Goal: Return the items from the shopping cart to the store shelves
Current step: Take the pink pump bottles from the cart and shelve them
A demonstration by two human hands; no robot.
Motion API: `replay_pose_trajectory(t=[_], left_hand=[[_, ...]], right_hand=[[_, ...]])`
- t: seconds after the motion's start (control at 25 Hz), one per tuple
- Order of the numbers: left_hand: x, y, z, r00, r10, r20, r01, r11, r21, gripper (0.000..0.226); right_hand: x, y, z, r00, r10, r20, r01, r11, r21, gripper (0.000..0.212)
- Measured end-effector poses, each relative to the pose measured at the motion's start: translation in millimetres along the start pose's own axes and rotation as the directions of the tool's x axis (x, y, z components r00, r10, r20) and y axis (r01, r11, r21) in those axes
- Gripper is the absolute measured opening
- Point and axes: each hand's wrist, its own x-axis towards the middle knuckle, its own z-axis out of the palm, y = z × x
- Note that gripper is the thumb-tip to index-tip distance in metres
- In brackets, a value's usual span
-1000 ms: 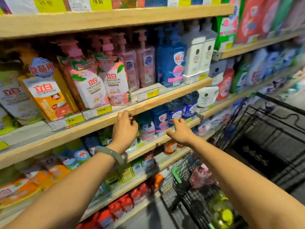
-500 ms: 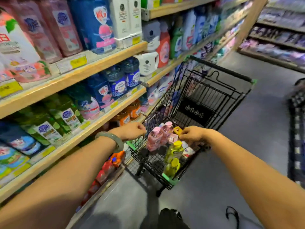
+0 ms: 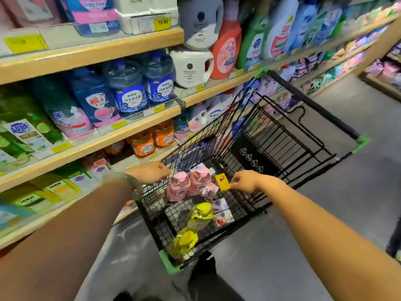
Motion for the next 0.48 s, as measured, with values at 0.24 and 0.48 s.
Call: replay_pose_trajectory(t=[0.24,0.48], left_hand=[[46,-23,56,0.958,-0.259,-0.121,0.215,0.932,-0.293,0.025],[98,-51,87,0.916,-0.358,-0.181,0.296,0.908,-0.296,0.02]], right_hand=[[70,39,1,0.995,-0.055,0.089,0.059,0.997,-0.043,0.036],[157,34,48,0.975,-0.137,0.177,0.119,0.987,0.107,0.05]])
